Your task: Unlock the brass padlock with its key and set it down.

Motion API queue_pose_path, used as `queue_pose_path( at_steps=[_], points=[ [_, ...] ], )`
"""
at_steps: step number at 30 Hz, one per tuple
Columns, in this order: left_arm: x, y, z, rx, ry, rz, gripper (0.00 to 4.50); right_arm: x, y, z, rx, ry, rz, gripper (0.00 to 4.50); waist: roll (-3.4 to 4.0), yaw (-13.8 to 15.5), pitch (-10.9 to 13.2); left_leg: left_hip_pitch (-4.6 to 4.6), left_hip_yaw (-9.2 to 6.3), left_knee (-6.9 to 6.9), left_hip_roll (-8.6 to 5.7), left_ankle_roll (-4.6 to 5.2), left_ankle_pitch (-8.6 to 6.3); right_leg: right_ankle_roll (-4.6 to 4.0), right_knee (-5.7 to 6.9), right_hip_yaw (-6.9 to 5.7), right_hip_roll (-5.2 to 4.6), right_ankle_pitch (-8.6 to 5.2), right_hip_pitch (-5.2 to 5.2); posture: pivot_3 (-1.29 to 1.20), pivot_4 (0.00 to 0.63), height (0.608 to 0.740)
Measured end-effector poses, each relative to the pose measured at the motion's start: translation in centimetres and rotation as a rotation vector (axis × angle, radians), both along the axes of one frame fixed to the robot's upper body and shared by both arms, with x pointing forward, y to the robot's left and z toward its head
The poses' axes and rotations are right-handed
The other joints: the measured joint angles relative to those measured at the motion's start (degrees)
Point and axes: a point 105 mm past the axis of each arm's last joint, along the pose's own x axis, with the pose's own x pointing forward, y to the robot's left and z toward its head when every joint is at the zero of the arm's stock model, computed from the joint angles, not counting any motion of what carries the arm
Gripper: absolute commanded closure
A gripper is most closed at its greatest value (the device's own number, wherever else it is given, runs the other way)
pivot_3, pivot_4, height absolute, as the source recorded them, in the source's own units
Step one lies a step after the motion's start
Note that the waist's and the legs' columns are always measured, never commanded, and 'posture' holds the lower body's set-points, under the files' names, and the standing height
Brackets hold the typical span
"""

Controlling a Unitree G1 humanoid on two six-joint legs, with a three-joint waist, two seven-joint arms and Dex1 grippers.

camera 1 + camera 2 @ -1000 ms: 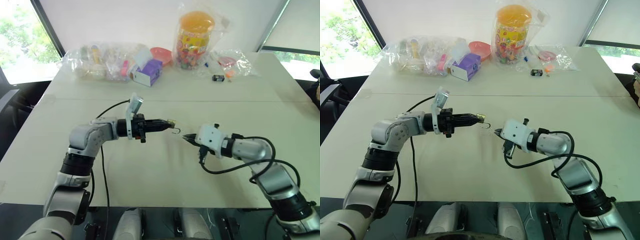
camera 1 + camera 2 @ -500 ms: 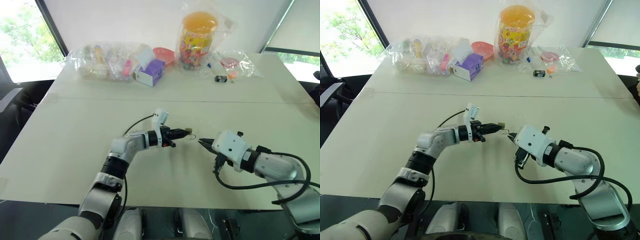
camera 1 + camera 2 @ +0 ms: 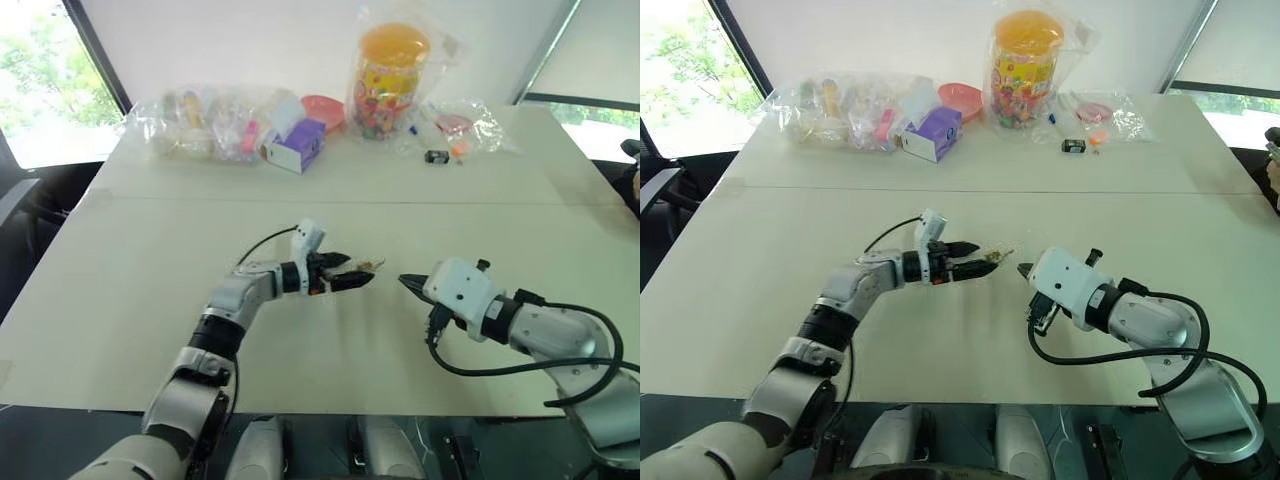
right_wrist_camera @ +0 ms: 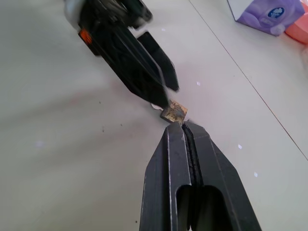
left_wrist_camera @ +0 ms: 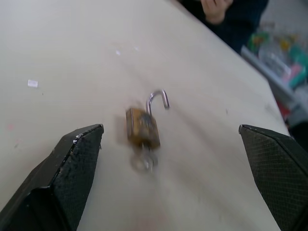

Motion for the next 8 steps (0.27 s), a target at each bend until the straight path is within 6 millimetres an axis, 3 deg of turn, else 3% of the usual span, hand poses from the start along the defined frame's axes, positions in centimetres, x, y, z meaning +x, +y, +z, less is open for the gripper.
queue_pose_path(
  at_steps=[2, 8],
  points=[
    [-0.7, 1.5, 0.6, 0.03, -0.049, -0.031, 0.08, -0.1, -0.6, -0.4, -0.03, 0.024, -0.003, 4.5, 0.0, 0.0, 0.0, -0.01, -0.01, 0.01, 0.02, -0.01, 0.01, 0.0, 0.0, -0.01, -0.02, 0.0, 0.0, 0.0, 0.15, 0.735],
    [-2.3, 2.7, 2.9, 0.055, -0.165, -0.137, 0.08, -0.3, -2.0, -0.4, -0.099, 0.045, 0.0, 4.5, -0.01, 1.2, 0.0, -0.04, 0.0, 0.07, -0.09, 0.03, -0.01, 0.0, -0.08, -0.03, -0.05, 0.0, 0.07, 0.0, 0.15, 0.735]
  ],
)
